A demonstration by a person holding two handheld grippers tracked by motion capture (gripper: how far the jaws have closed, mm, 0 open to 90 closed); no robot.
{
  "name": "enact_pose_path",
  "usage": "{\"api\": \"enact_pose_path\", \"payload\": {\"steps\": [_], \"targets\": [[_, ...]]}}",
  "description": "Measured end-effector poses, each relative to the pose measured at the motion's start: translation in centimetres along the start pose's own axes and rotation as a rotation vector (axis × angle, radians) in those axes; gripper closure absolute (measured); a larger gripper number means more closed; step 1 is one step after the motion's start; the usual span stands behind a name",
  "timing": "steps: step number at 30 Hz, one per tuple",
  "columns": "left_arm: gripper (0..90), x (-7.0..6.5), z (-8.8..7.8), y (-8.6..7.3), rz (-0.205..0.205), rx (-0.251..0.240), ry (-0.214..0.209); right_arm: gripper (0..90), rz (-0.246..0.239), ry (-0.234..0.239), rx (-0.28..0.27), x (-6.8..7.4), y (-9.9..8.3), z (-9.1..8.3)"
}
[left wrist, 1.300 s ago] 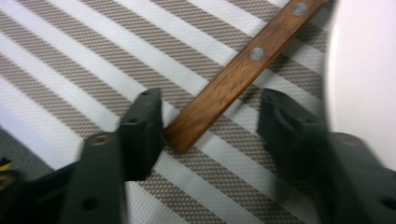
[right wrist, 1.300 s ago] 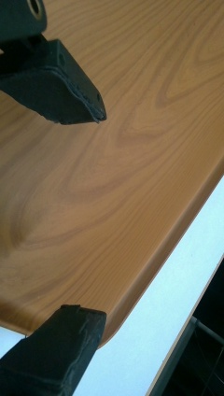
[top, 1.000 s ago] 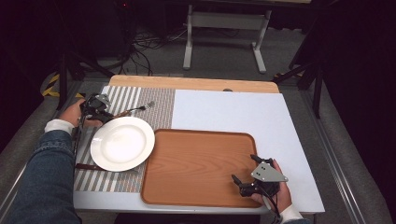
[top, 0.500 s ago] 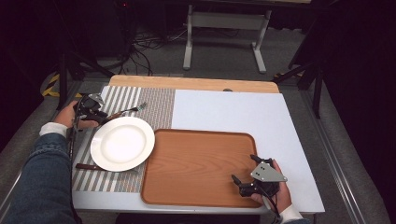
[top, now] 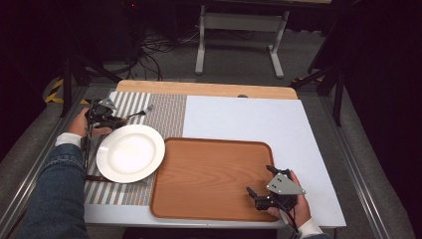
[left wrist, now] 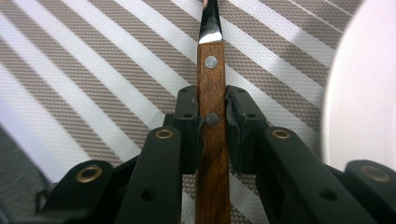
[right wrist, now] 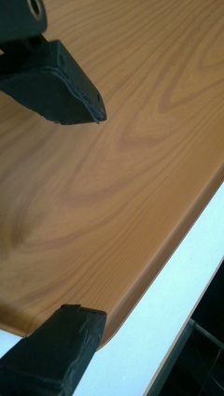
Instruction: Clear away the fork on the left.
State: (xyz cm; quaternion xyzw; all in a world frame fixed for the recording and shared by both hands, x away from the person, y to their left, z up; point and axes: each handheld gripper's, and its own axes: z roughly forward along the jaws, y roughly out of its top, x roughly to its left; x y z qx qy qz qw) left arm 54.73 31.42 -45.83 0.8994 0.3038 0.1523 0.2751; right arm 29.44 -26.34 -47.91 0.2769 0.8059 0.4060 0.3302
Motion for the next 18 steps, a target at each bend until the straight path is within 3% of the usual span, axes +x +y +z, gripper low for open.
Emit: {"api": "enact_pose_path", "payload": {"steps": [8,9,18], "targets": [[76.3,-0.8,-2.2,0.4,0.009,-0.083,0.061,5.9,0.021,0.000,-0.013,-0.2,-0.1,-0.2],[76.2,-1.2,-2.7,0.4,0.012,-0.111,0.071,5.9,0.019,-0.004,-0.014,-0.3,-0.1,-0.2],[76.3,-3.4,-5.1,0.3,0.022,-0.204,0.103,5.9,0.042,-0.050,-0.043,-0.8,-0.1,-0.9]]}}
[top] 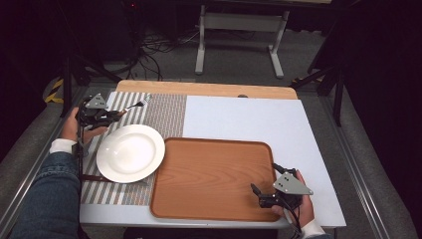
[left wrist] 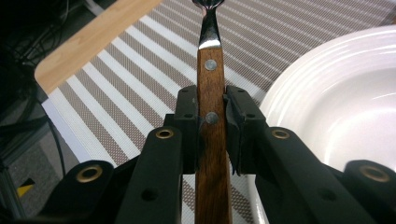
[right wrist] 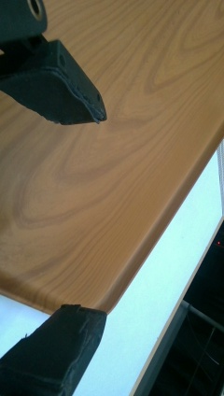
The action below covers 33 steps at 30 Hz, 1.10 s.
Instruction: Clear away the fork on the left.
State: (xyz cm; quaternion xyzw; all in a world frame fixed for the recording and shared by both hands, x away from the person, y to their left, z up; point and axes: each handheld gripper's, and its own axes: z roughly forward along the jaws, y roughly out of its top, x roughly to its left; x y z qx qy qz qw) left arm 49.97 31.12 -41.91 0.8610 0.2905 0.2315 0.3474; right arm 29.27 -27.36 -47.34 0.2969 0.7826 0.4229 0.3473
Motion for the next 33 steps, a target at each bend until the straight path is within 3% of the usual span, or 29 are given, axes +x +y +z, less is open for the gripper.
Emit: {"api": "enact_pose_path", "payload": {"steps": [7,18,23,33], "targets": [[76.3,-2.0,-1.9,0.7,0.015,-0.094,0.012,5.8,-0.001,-0.021,-0.021,-0.1,0.2,-0.4],[76.3,-5.4,-4.4,1.7,0.057,-0.193,0.016,5.8,-0.009,-0.037,-0.044,0.1,0.6,-0.8],[76.3,-7.7,-4.8,2.0,0.086,-0.220,0.011,5.9,0.006,-0.062,-0.074,-0.3,0.6,-1.2],[76.3,-13.6,-4.3,2.0,0.143,-0.278,-0.073,5.8,-0.007,-0.053,-0.068,-0.1,0.7,-1.0]]}}
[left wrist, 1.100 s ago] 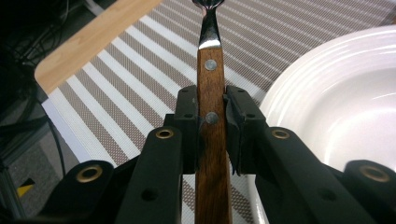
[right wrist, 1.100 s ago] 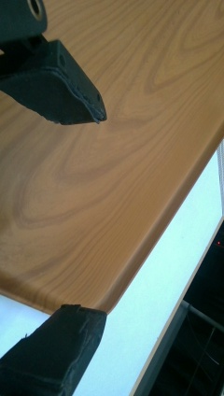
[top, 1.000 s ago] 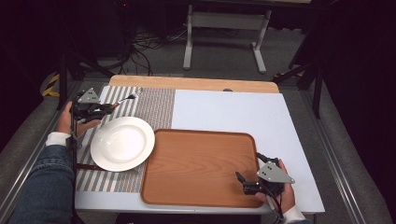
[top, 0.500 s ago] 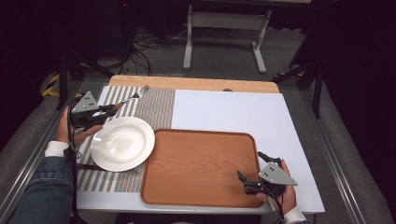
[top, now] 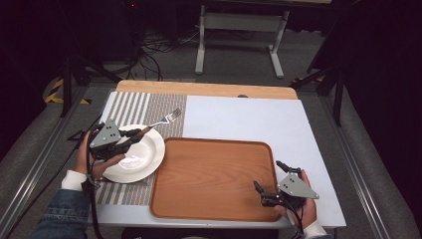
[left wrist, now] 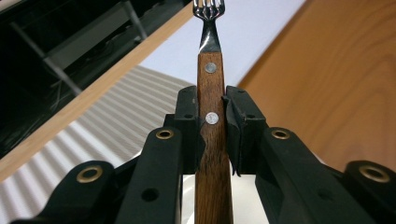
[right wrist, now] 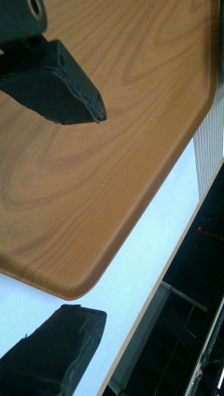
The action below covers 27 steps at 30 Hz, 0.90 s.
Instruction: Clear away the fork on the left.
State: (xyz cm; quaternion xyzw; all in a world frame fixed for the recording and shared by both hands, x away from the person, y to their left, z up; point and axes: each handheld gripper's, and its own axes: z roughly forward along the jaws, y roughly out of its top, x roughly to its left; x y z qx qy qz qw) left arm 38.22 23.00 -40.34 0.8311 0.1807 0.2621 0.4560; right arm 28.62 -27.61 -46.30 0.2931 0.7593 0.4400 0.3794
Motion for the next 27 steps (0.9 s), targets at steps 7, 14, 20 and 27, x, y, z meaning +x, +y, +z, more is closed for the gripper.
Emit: {"api": "enact_pose_path", "payload": {"steps": [7,14,20,27], "targets": [[76.3,-3.9,0.7,1.0,0.065,0.005,-0.077,5.8,-0.010,0.005,-0.002,0.1,0.1,0.0],[76.3,-6.8,1.8,1.2,0.094,0.037,-0.132,5.8,-0.013,0.008,-0.001,0.1,0.1,0.0],[76.3,-8.6,2.7,0.8,0.078,0.073,-0.149,5.9,-0.014,0.010,0.002,0.2,0.1,0.1],[76.3,-10.5,3.6,0.3,0.072,0.113,-0.185,5.9,-0.015,0.010,0.003,0.1,0.1,0.0]]}}
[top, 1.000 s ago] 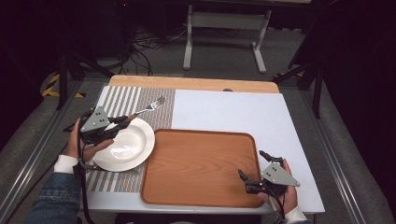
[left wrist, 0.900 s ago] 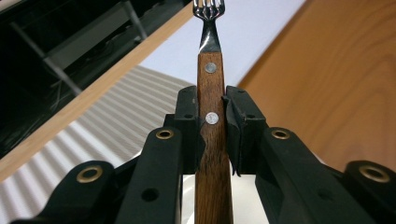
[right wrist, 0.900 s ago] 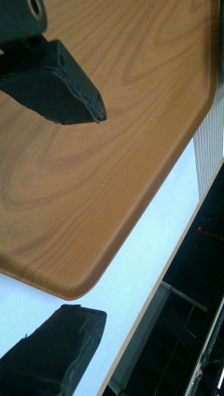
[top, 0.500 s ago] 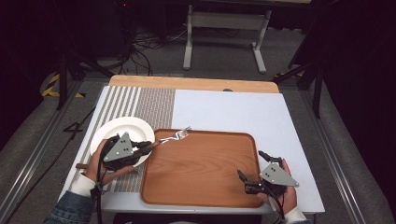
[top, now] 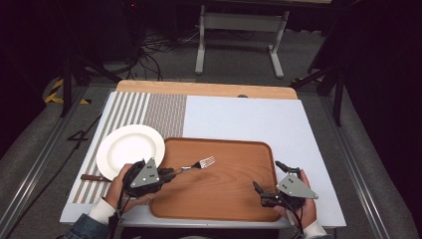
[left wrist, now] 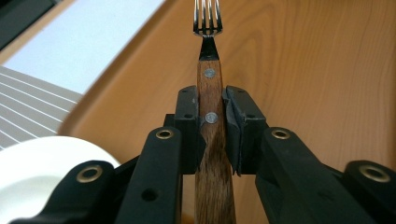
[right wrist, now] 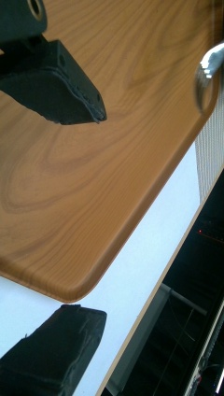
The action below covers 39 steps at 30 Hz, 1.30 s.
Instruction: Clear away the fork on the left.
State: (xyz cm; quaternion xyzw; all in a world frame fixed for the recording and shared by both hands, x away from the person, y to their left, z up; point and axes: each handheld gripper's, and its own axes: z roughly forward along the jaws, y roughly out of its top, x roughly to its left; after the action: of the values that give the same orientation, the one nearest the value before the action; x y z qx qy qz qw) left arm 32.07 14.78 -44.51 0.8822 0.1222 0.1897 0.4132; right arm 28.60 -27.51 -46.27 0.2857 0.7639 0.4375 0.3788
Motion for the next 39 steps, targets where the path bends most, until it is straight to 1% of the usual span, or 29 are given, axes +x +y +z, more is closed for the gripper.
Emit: {"api": "enact_pose_path", "payload": {"steps": [1,2,3,5,6,7,8,9,10,13,15,18,19,20,21,22,23,24,25,26,27,28,30,31,33,35,39], "targets": [[76.2,-0.2,0.2,-0.1,0.001,0.005,-0.007,5.9,-0.001,0.000,0.000,0.0,0.0,0.0],[76.2,-0.8,0.6,-0.3,-0.018,0.016,-0.006,5.9,-0.004,0.001,0.000,0.1,0.0,0.0],[76.2,-0.8,0.6,-0.3,-0.018,0.016,-0.006,5.9,-0.004,0.001,0.000,0.1,0.0,0.0],[76.2,-1.3,0.9,-0.4,-0.017,0.029,-0.020,5.9,-0.008,0.002,0.005,0.1,0.0,0.0],[76.2,-1.4,1.0,-0.4,-0.022,0.027,-0.021,5.9,-0.008,0.002,0.005,0.1,0.0,0.0],[76.2,-1.6,1.0,-0.5,-0.040,0.034,-0.026,5.9,-0.006,0.002,0.005,0.1,0.0,0.0],[76.1,-1.8,1.1,-0.6,-0.042,0.022,-0.027,5.9,-0.006,0.003,0.005,0.1,0.0,0.0],[76.1,-2.0,1.1,-0.8,-0.056,0.019,-0.026,5.9,-0.008,0.007,0.006,0.1,0.0,0.0],[76.0,-2.1,1.1,-0.8,-0.061,0.021,-0.029,5.9,-0.014,0.011,0.007,0.1,0.0,0.1],[75.8,-2.4,1.2,-1.2,-0.104,0.019,-0.046,5.9,-0.018,0.017,0.015,0.2,0.0,0.1],[75.6,-2.8,1.3,-1.4,-0.103,0.028,-0.056,5.9,-0.020,0.019,0.017,0.2,0.0,0.1],[73.6,-3.3,1.2,-1.6,-0.126,0.012,-0.066,5.9,-0.025,0.024,0.019,0.2,-0.1,0.2],[71.3,-3.5,1.2,-1.6,-0.126,0.005,-0.072,5.9,-0.026,0.024,0.021,0.2,-0.1,0.2],[68.5,-3.8,1.2,-1.7,-0.114,0.016,-0.067,5.9,-0.025,0.023,0.023,0.2,-0.1,0.2],[67.6,-3.9,1.1,-1.7,-0.120,0.018,-0.080,5.9,-0.024,0.022,0.024,0.2,-0.1,0.2],[68.4,-3.9,1.1,-1.7,-0.120,0.018,-0.080,5.9,-0.024,0.022,0.024,0.2,-0.1,0.2],[69.4,-3.9,0.9,-1.8,-0.123,-0.002,-0.094,5.9,-0.028,0.023,0.025,0.3,-0.1,0.2],[69.4,-3.9,0.7,-1.8,-0.113,-0.012,-0.087,5.9,-0.028,0.023,0.025,0.3,-0.1,0.2],[70.1,-3.8,0.3,-1.7,-0.104,-0.048,-0.085,5.8,-0.030,0.022,0.025,0.3,-0.1,0.2],[72.5,-3.5,-0.2,-1.6,-0.093,-0.094,-0.110,5.9,-0.028,0.024,0.024,0.3,-0.1,0.2],[74.6,-3.3,-0.4,-1.3,-0.072,-0.103,-0.123,5.8,-0.027,0.027,0.023,0.3,-0.1,0.2],[79.9,-3.1,-0.5,-1.1,-0.053,-0.099,-0.129,5.9,-0.028,0.029,0.025,0.3,-0.1,0.2],[85.1,-2.6,-0.3,-0.7,-0.029,-0.093,-0.139,5.9,-0.031,0.031,0.027,0.3,-0.1,0.3],[89.3,-2.3,-0.2,-0.5,-0.016,-0.090,-0.141,5.9,-0.033,0.033,0.030,0.4,-0.1,0.4],[89.9,-1.8,0.3,0.0,-0.004,-0.082,-0.143,5.8,-0.037,0.035,0.032,0.5,-0.1,0.4],[90.0,-1.5,0.9,0.7,0.034,-0.067,-0.157,5.8,-0.037,0.039,0.035,0.5,-0.1,0.5],[90.0,-1.3,2.9,1.9,0.099,-0.030,-0.226,5.8,-0.042,0.043,0.045,0.6,-0.2,0.6]]}}
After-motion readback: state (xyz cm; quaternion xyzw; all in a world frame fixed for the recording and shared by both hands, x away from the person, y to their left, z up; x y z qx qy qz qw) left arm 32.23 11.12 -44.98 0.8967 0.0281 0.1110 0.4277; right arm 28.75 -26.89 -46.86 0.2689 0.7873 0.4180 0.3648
